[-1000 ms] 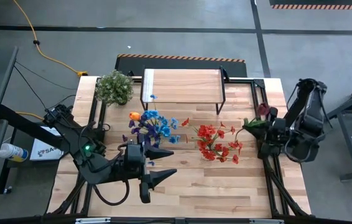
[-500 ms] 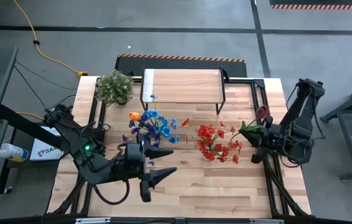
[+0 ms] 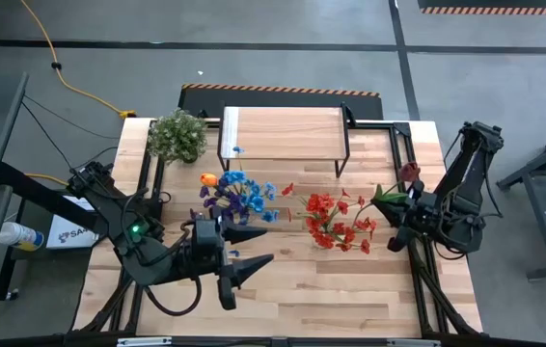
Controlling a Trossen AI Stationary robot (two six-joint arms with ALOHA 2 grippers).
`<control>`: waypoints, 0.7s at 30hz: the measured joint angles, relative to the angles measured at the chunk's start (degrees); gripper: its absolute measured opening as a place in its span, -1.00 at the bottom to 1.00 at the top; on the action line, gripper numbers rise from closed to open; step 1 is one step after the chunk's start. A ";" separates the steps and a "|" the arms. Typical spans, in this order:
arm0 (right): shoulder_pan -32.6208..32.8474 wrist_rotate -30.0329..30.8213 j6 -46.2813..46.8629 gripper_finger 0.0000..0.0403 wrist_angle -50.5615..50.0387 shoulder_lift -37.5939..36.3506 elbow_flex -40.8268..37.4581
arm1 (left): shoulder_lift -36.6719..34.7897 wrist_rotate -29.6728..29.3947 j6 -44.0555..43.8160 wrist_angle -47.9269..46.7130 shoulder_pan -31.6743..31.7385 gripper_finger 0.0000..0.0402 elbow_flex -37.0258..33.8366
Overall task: Pick and place flowers into a vace then onto a shelf
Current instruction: Put the dark red flower into the right transparent vase
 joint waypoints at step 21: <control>0.00 2.42 -2.47 -1.00 3.42 1.94 0.04 | 0.00 -2.59 0.00 0.04 0.02 0.43 0.00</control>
